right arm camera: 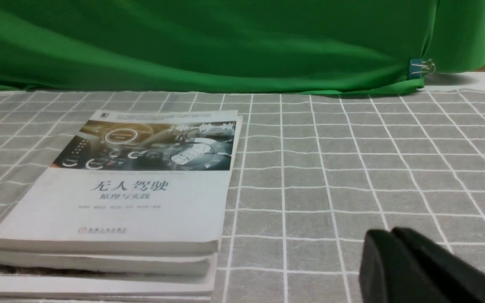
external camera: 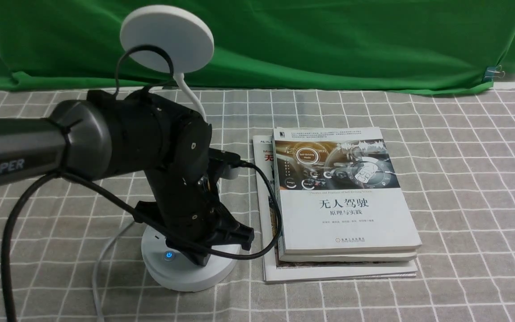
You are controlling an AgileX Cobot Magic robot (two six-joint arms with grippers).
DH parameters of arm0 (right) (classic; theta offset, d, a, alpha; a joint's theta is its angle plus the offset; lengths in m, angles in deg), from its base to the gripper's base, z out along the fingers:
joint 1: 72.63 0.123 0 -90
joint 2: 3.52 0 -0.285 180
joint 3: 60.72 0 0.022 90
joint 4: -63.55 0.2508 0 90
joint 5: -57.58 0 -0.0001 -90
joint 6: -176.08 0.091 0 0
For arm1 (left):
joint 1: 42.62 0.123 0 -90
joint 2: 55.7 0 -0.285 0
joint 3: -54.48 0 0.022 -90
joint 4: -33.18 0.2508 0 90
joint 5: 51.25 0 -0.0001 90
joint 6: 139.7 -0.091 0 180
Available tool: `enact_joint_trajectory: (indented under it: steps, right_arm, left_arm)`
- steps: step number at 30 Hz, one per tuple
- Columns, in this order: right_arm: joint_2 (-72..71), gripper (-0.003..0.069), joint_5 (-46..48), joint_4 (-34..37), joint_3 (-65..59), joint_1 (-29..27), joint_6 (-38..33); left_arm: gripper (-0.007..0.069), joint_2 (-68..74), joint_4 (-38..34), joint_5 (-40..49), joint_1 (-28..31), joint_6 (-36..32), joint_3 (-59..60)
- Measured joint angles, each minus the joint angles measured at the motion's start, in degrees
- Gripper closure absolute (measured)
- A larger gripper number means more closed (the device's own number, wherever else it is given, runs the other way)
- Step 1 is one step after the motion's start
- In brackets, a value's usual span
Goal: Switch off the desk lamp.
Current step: Use the left arm to press the button switch on the lamp holder
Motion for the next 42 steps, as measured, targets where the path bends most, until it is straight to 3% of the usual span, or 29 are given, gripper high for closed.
enact_joint_trajectory:
  steps: [23, 42]
  right_arm:
    - [0.0, 0.0623, 0.0, 0.0, 0.0, 0.0, 0.0]
    - [0.0, 0.0623, 0.0, 0.0, 0.0, 0.0, 0.0]
  left_arm:
    - [0.0624, -6.09, 0.13, -0.43, -0.33, -0.6, 0.26]
    - [0.0624, 0.2, 0.17, -1.26, 0.46, -0.48, -0.27]
